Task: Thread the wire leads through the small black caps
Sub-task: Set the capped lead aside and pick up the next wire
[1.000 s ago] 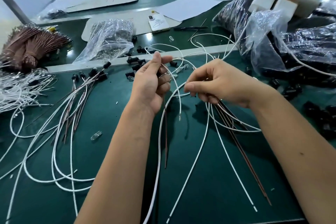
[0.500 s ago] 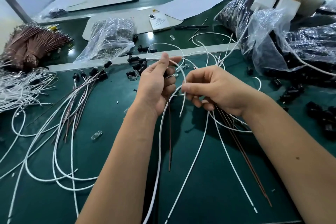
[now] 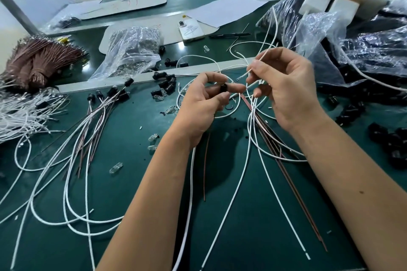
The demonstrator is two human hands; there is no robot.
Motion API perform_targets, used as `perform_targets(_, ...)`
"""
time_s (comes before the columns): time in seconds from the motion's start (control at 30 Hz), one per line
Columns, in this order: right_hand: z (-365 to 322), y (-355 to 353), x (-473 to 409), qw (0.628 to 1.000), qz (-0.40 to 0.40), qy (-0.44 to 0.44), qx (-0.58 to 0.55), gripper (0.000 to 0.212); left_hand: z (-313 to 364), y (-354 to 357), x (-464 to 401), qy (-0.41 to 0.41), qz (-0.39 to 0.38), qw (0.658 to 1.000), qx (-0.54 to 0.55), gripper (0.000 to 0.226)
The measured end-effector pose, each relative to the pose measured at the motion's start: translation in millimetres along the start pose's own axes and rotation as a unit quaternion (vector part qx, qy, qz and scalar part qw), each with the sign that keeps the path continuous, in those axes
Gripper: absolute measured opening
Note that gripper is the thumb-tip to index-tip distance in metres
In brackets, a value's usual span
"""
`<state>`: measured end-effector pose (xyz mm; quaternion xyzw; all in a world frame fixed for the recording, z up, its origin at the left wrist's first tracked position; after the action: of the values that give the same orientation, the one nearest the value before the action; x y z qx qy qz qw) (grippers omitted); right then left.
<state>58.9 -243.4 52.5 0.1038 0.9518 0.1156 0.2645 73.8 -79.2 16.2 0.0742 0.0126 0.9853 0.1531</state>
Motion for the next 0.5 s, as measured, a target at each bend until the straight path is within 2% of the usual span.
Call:
perform_targets(0.23, -11, -1, -1, 0.999, 0.014, -0.042, 0.01, 0.012, 4, 1, 3, 0.015, 0.003, 1.0, -0.02, 0.025)
perform_targets(0.5, -31, 7, 2, 0.99, 0.0, -0.127, 0.061, 0.014, 18, 1, 7, 0.083, -0.009, 0.996, 0.018, 0.032)
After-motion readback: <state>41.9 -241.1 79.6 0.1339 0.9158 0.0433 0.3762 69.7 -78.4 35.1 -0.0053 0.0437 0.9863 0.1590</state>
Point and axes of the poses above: each hand's wrist, its own x-axis away from the middle knuckle, its own y-axis out of the palm, z = x × y, the point moved 10 cm from there along -x, towards the middle knuckle, and after that the axes turned 13 degrees about -y, right-handed, at the moved point
